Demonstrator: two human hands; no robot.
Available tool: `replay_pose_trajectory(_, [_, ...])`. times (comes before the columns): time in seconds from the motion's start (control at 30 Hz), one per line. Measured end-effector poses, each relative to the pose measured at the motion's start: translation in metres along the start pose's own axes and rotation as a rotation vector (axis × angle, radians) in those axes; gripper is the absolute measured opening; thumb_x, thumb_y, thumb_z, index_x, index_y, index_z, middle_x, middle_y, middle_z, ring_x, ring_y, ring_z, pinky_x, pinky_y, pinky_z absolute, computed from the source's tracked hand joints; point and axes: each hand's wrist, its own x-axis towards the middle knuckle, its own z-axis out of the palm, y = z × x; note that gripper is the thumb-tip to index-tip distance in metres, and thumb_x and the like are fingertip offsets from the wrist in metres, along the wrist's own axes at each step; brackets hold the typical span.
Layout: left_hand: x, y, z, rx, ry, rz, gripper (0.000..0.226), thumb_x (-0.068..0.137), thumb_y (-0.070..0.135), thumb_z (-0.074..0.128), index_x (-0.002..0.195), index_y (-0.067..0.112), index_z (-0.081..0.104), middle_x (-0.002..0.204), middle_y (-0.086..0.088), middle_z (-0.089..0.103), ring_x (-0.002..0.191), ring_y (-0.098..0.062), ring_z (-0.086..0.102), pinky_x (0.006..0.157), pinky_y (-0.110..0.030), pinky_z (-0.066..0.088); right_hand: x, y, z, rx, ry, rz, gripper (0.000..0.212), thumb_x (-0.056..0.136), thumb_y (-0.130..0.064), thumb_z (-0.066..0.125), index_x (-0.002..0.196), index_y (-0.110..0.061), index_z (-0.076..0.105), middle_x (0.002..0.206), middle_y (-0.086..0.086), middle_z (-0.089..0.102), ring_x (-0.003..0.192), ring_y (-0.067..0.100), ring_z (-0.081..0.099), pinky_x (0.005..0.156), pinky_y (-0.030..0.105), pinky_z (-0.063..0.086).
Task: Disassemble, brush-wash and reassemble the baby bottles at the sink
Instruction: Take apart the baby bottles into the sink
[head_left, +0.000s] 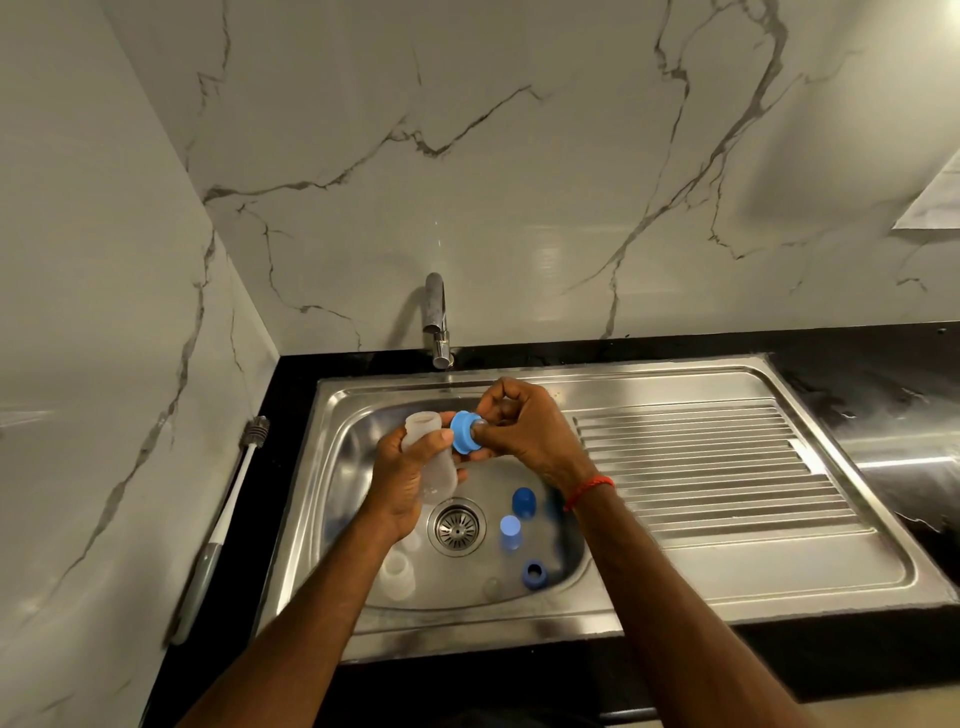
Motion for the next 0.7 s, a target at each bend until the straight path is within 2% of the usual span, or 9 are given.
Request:
replay_pose_trajectory(0.1, [0.000, 0.000, 0.003, -0.041, 0.042, -0.019, 0.070, 0.061, 0.039, 0.083, 0.121, 0.008, 0.064, 0.110, -0.022, 0.072, 0.097, -0.037, 0.072, 0.081, -0.050, 0.058, -0.005, -0.001, 0.007, 0.050, 0.070, -0.044, 0.013, 0.085, -0.007, 0.076, 0.093, -0.005, 0.065, 0.080, 0.011, 0.075, 0.072, 0.022, 0.075, 0.072, 0.033, 0.063])
replay_pose_trajectory(0.23, [-0.001, 0.001, 0.005, -0.104, 0.017, -0.036, 0.075, 0.064, 0.037, 0.082, 0.127, 0.002, 0.060, 0.106, -0.022, 0.071, 0.089, -0.030, 0.072, 0.073, -0.042, 0.057, -0.008, -0.003, 0.012, 0.102, 0.071, -0.078, 0.008, 0.088, -0.005, 0.073, 0.094, -0.002, 0.069, 0.086, 0.010, 0.076, 0.077, 0.020, 0.075, 0.075, 0.030, 0.062])
replay_pose_trajectory(0.37, [0.002, 0.002, 0.005, -0.119, 0.033, 0.006, 0.077, 0.063, 0.036, 0.082, 0.127, 0.000, 0.060, 0.111, -0.025, 0.068, 0.093, -0.033, 0.069, 0.072, -0.043, 0.058, -0.009, -0.004, 0.009, 0.179, 0.016, -0.072, 0.011, 0.088, -0.002, 0.071, 0.099, -0.003, 0.071, 0.091, 0.010, 0.076, 0.082, 0.027, 0.075, 0.081, 0.040, 0.062])
replay_pose_trajectory(0.5, [0.006, 0.009, 0.002, -0.159, 0.035, 0.043, 0.077, 0.064, 0.032, 0.081, 0.125, -0.008, 0.057, 0.102, -0.024, 0.067, 0.080, -0.030, 0.068, 0.066, -0.040, 0.056, -0.013, -0.007, 0.008, 0.179, -0.039, -0.126, 0.023, 0.091, -0.005, 0.068, 0.114, -0.005, 0.071, 0.105, 0.008, 0.076, 0.092, 0.024, 0.075, 0.087, 0.039, 0.060])
replay_pose_trajectory(0.7, [0.009, 0.014, -0.005, -0.089, 0.019, 0.086, 0.075, 0.065, 0.034, 0.081, 0.123, -0.009, 0.057, 0.105, -0.026, 0.068, 0.086, -0.037, 0.067, 0.071, -0.044, 0.057, -0.012, -0.012, 0.003, 0.105, -0.025, -0.159, 0.022, 0.088, -0.007, 0.072, 0.109, 0.000, 0.073, 0.105, 0.007, 0.076, 0.095, 0.017, 0.074, 0.088, 0.031, 0.059])
